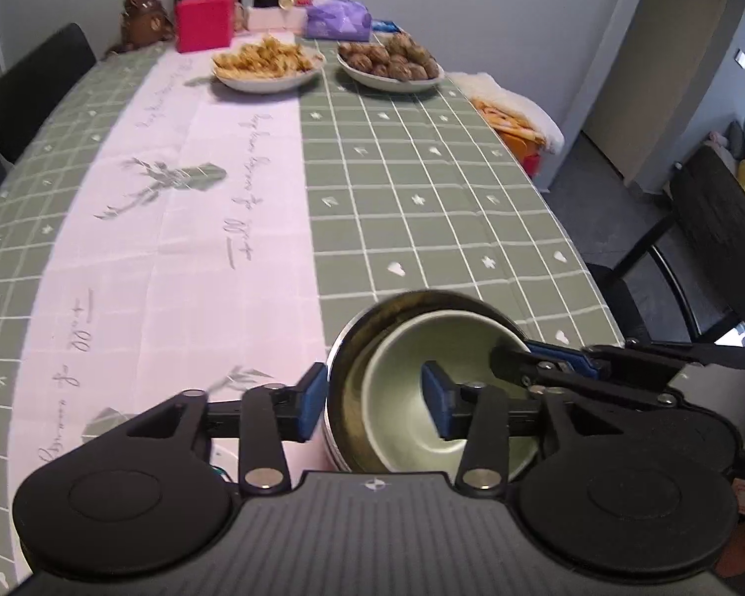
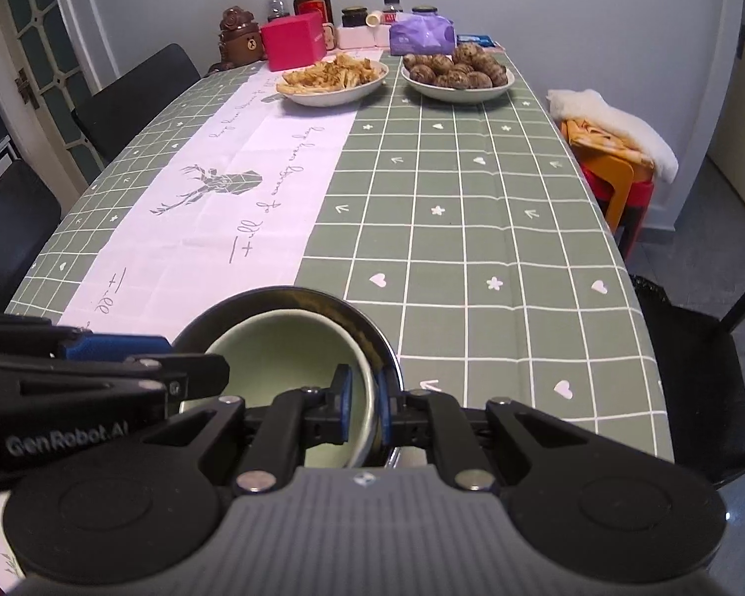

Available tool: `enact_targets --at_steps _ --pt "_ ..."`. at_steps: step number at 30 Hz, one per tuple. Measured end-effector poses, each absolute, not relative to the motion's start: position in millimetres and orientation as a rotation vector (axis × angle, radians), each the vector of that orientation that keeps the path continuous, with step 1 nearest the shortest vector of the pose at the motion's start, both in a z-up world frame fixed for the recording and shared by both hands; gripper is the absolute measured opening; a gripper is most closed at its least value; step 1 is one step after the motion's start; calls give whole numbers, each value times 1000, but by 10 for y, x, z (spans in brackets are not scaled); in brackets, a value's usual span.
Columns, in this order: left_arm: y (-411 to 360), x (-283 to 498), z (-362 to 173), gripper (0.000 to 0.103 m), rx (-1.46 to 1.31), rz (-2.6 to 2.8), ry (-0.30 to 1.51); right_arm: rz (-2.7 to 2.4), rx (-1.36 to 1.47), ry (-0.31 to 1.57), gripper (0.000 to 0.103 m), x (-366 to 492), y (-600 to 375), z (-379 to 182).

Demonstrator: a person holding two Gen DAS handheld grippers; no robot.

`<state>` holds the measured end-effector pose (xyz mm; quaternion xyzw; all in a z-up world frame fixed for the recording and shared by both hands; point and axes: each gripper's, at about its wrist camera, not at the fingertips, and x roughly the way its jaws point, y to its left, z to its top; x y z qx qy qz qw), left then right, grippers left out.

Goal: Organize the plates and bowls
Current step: 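Lower the green bowl into the blue bowl and open the left tool, then grip the rim of the stacked bowls with the right tool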

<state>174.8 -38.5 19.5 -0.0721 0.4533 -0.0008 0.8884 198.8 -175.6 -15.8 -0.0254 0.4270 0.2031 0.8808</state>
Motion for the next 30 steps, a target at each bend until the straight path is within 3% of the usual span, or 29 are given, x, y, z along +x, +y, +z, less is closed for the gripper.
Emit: enact_targets --at_steps 3,6,20,30 --pt "-326 1699 283 72 -147 -7 877 431 -25 876 14 1961 -1808 -95" --pt "-254 1670 348 83 -152 -2 835 437 -4 832 40 1907 -1854 -10" --pt "28 1586 194 93 -297 -50 817 400 63 833 55 1910 -1980 9" --pt "254 1550 -197 93 -523 -52 874 394 341 1036 60 2073 -2160 -353"
